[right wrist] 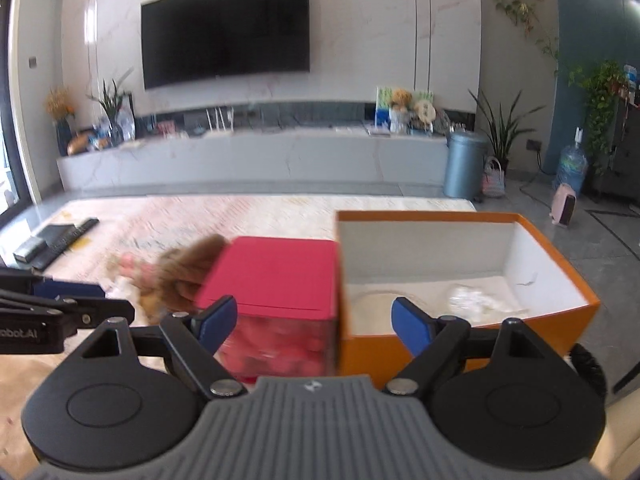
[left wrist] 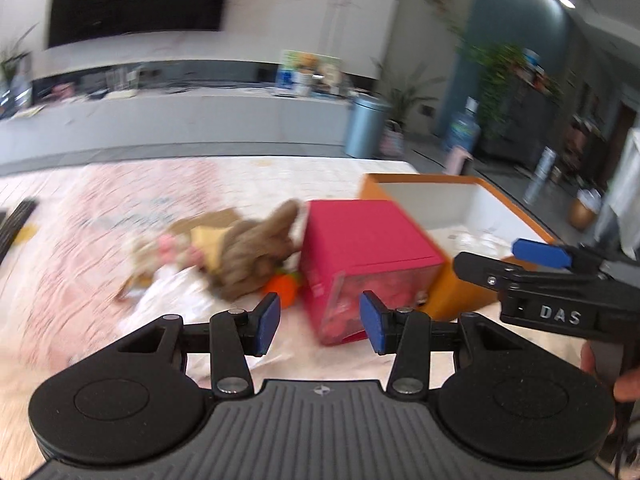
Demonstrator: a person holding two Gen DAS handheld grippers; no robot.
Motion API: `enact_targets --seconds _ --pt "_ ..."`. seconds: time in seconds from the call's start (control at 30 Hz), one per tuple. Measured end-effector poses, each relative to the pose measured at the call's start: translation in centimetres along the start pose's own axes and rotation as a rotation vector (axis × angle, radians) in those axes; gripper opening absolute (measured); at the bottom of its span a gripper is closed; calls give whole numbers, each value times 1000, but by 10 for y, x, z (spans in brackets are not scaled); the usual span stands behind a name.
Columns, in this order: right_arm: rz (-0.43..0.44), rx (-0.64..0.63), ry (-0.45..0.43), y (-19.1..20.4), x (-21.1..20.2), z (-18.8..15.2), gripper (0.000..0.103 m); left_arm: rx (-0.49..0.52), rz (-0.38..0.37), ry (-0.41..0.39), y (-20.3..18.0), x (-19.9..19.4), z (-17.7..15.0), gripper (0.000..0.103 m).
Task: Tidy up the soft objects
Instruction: 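Bring the left gripper back over the remaining soft items, then grasp the white crumpled tissue with the left gripper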
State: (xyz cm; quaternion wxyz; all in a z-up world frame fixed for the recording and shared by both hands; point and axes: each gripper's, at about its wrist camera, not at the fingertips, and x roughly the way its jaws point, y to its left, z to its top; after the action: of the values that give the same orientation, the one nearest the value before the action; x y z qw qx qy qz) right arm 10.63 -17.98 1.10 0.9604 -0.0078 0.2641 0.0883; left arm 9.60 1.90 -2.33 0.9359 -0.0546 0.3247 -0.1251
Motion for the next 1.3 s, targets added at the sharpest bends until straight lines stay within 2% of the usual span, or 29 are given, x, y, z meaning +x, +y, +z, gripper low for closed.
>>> enact_targets --seconds 0.17,0.37,0.53,0.87,0.93,1.07,1.2,1.3 --pt "3 20 -34 38 1 -15 83 -59 83 -36 21 -11 -17 52" --pt "49 -50 19 72 14 -27 82 -122 142 -49 45 -17 -37 52" --pt "67 -72 52 86 25 -30 80 -176 136 -29 66 -18 -47 52" --pt "86 -135 94 100 51 -34 54 -200 131 -1 73 -9 -49 52" --pt "101 -155 101 104 56 -34 47 -193 127 14 73 -7 -47 52" --pt "140 -186 113 107 63 -32 39 -165 107 57 75 0 -36 54" --pt "178 -213 140 111 78 -31 37 -170 125 75 83 9 -25 58" --pt "187 -229 149 117 91 -29 31 -212 180 105 91 19 -20 58"
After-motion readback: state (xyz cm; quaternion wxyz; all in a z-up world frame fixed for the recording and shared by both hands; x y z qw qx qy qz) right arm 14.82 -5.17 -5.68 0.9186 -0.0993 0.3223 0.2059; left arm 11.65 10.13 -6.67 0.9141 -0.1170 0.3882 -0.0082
